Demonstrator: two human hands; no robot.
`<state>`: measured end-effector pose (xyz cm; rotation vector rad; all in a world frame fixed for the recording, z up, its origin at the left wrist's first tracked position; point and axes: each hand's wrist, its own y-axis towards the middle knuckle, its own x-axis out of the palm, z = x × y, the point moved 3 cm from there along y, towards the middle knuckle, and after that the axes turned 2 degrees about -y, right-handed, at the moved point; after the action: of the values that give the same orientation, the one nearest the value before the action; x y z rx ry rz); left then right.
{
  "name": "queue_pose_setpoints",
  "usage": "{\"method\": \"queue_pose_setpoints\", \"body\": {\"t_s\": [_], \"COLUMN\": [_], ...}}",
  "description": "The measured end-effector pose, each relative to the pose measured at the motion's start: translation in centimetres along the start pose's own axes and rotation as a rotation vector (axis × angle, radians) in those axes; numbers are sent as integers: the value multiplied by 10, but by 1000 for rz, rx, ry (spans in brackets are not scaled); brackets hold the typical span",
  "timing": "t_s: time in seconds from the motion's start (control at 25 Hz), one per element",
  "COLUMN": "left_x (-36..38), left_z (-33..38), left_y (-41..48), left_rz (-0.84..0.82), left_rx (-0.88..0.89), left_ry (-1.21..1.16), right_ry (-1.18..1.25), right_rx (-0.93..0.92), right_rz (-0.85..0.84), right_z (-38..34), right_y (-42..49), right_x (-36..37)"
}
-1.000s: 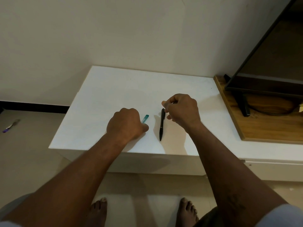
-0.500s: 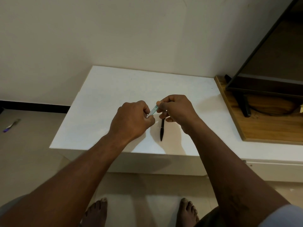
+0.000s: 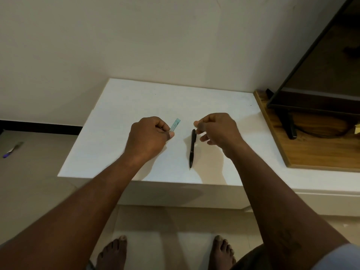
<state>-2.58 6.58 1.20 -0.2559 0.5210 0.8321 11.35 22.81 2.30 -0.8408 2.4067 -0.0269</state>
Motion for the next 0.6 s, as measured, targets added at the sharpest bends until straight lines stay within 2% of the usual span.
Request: {"method": "queue_pose_setpoints", "body": {"t_s": [0.12, 0.28, 0.4, 0.6], "left_x": [-2, -1, -2, 2], "left_z": [-2, -2, -3, 0], "left_y": [3, -1, -1, -2], "left_rz": [19, -10, -23, -108], "left_rx": [-64, -81, -92, -152], "left_ry": [-65, -74, -104, -265], "right_ry": [-215, -109, -20, 129], "right_rx": [-44, -85, -66, -46], "right_rz": [-105, 50, 69, -208], "right_z": [2, -6, -4, -7], "right_y": [-5, 0, 0, -7], "right_x": [28, 24, 14, 29]}}
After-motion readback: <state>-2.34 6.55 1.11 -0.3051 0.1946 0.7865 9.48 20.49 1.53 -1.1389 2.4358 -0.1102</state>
